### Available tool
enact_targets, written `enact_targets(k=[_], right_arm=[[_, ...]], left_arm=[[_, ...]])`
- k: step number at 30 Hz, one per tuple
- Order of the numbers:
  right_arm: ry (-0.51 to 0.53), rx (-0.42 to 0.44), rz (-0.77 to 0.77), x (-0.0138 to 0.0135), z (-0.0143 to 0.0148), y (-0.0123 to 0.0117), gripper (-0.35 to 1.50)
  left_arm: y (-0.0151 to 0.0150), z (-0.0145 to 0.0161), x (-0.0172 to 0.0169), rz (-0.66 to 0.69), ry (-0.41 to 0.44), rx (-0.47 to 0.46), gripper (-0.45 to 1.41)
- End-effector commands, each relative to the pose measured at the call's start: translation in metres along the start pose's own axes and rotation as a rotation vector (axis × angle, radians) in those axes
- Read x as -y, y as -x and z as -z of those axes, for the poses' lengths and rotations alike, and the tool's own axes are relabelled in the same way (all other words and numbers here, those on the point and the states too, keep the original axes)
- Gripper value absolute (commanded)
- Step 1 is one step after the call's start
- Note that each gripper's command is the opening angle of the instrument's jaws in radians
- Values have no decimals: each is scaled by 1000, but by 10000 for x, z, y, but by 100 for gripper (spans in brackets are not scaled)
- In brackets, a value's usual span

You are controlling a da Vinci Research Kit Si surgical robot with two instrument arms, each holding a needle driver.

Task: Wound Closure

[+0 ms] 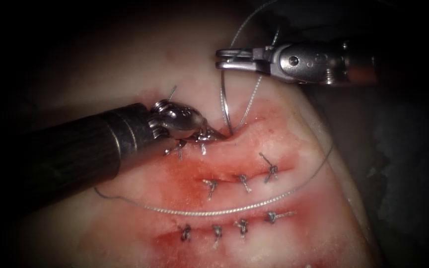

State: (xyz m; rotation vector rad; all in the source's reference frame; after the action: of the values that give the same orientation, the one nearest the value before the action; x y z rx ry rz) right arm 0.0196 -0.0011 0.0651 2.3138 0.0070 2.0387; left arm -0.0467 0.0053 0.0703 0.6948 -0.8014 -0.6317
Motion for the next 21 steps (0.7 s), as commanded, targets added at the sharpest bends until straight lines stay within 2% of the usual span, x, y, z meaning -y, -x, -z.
enact_targets(k=[1,21], right_arm=[[0,5,5,6,-8,-4,-35],[26,3,-52,3,-7,-6,-35]], left_arm=[[12,-1,-6,-4,2,4,-45],[12,-1,-6,-4,2,4,-45]])
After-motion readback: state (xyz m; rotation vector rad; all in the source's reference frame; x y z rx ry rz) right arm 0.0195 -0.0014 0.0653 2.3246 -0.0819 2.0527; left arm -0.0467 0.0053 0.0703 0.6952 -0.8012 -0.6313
